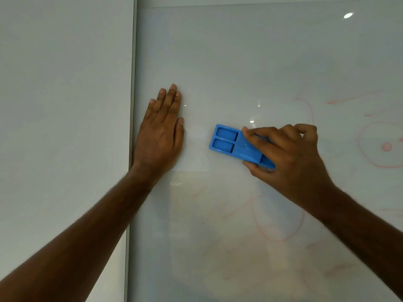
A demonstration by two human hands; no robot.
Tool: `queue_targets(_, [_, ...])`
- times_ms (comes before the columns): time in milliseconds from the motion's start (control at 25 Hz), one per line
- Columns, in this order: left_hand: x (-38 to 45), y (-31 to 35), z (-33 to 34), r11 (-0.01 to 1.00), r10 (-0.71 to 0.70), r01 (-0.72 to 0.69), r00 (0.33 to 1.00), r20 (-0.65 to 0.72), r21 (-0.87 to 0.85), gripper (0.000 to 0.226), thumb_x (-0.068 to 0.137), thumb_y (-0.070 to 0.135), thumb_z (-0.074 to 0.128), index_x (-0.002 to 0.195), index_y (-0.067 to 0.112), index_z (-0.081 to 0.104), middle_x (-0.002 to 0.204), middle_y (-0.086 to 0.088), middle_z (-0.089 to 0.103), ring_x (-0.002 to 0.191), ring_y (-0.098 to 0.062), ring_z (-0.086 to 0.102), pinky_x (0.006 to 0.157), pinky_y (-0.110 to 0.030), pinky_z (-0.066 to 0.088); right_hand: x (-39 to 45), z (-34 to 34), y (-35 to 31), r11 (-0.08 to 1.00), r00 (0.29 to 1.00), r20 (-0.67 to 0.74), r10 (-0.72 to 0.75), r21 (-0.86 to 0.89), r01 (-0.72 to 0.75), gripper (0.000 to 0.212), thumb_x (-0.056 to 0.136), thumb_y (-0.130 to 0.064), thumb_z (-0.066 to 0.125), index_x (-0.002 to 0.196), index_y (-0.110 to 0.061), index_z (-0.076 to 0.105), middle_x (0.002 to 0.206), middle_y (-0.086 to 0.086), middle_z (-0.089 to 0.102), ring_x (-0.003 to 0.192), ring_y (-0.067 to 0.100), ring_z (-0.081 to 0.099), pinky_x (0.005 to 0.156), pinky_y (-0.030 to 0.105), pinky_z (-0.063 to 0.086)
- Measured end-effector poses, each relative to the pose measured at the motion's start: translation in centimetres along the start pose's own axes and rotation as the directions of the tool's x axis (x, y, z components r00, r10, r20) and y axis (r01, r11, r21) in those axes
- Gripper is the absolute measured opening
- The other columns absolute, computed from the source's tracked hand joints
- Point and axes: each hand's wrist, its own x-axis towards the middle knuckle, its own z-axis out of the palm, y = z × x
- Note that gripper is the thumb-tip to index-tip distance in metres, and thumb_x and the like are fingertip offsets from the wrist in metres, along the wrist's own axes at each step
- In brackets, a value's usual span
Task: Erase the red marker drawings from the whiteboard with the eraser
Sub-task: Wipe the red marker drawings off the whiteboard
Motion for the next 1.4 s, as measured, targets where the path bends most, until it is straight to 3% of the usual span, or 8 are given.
queue_targets(80, [0.0, -0.1, 0.0, 1.000, 0.005, -0.005, 1.000, -0.001, 0.006, 0.058, 0.114, 0.021, 0.036, 0.168, 0.002, 0.036, 0.177, -0.013, 0.032, 0.166, -0.030, 0.026, 0.137, -0.033, 0.009, 0.2, 0.7, -2.3, 0.999, 1.000, 0.007, 0.004, 0.036, -0.005, 0.055, 0.096, -0.047, 0.065, 0.144, -0.021, 0.060, 0.127, -0.003, 0.068, 0.092, 0.026, 0.061, 0.091, 0.048, 0.037])
queue_targets(240, [-0.1, -0.1, 0.1, 1.000, 0.003, -0.003, 1.000, -0.001, 0.009, 0.058, 0.113, 0.021, 0.037, 0.168, 0.003, 0.036, 0.177, -0.012, 0.032, 0.167, -0.029, 0.025, 0.137, -0.036, 0.010, -3.3, 1.0, -5.1, 0.982, 0.981, 0.051, -0.185, 0.056, 0.182, 0.051, 0.099, -0.041, 0.061, 0.145, -0.019, 0.060, 0.134, -0.004, 0.066, 0.090, 0.022, 0.060, 0.091, 0.048, 0.040])
queue_targets(440, [-0.2, -0.1, 0.1, 1.000, 0.000, 0.000, 1.000, 0.008, 0.007, 0.059, 0.113, 0.023, 0.037, 0.169, 0.003, 0.034, 0.178, -0.012, 0.030, 0.167, -0.028, 0.023, 0.138, -0.036, 0.009, -5.3, -1.0, -0.8, 0.971, 0.969, 0.079, -0.233, -0.034, 0.236, 0.049, 0.099, -0.041, 0.060, 0.143, -0.020, 0.063, 0.135, -0.005, 0.067, 0.090, 0.021, 0.065, 0.091, 0.047, 0.038])
queue_targets(560, [-0.3, 0.0, 0.2, 1.000, -0.005, 0.005, 1.000, 0.012, 0.021, 0.060, 0.113, 0.024, 0.035, 0.169, 0.003, 0.034, 0.178, -0.012, 0.030, 0.167, -0.029, 0.023, 0.137, -0.035, 0.008, -4.4, -2.5, 3.6, 0.987, 0.989, 0.074, -0.125, -0.097, 0.132, 0.055, 0.097, -0.045, 0.063, 0.146, -0.022, 0.058, 0.134, -0.006, 0.067, 0.092, 0.025, 0.068, 0.093, 0.047, 0.036])
queue_targets(760, [-0.2, 0.1, 0.1, 0.998, -0.009, 0.003, 0.996, 0.085, 0.064, 0.065, 0.113, 0.030, 0.031, 0.171, 0.002, 0.025, 0.181, -0.014, 0.021, 0.169, -0.031, 0.015, 0.139, -0.040, 0.004, 0.1, -3.0, 9.8, 0.984, 0.985, 0.077, 0.153, -0.104, -0.145, 0.062, 0.101, -0.060, 0.050, 0.155, -0.027, 0.046, 0.139, -0.003, 0.065, 0.106, 0.027, 0.060, 0.098, 0.050, 0.030])
queue_targets(960, [0.4, 1.3, 0.3, 0.997, -0.055, 0.045, 0.982, 0.180, 0.062, 0.072, 0.113, 0.039, 0.026, 0.174, 0.002, 0.011, 0.183, -0.013, 0.004, 0.170, -0.031, -0.001, 0.139, -0.044, -0.004, 3.4, -0.9, 9.0, 0.966, 0.965, 0.047, 0.260, -0.007, -0.259, 0.063, 0.099, -0.058, 0.059, 0.155, -0.031, 0.045, 0.141, -0.008, 0.061, 0.111, 0.023, 0.054, 0.097, 0.047, 0.029])
queue_targets(1200, [2.4, 4.2, 1.7, 0.997, -0.056, 0.045, 0.981, 0.188, 0.061, 0.077, 0.112, 0.045, 0.024, 0.174, 0.003, 0.006, 0.183, -0.013, -0.001, 0.170, -0.028, -0.006, 0.137, -0.035, -0.009, -2.6, -0.9, 6.0, 0.998, 0.998, 0.067, 0.003, -0.066, 0.001, 0.062, 0.102, -0.057, 0.055, 0.154, -0.026, 0.048, 0.139, -0.008, 0.062, 0.099, 0.023, 0.059, 0.095, 0.046, 0.035])
queue_targets(1400, [2.5, 5.3, 1.9, 0.998, -0.046, 0.034, 0.977, 0.207, 0.061, 0.079, 0.112, 0.049, 0.023, 0.174, 0.004, 0.004, 0.183, -0.011, -0.005, 0.170, -0.025, -0.008, 0.136, -0.031, -0.012, -6.5, -2.8, 9.6, 0.984, 0.987, 0.059, -0.147, -0.097, 0.152, 0.057, 0.102, -0.053, 0.059, 0.148, -0.019, 0.056, 0.134, -0.004, 0.066, 0.091, 0.022, 0.065, 0.091, 0.048, 0.039])
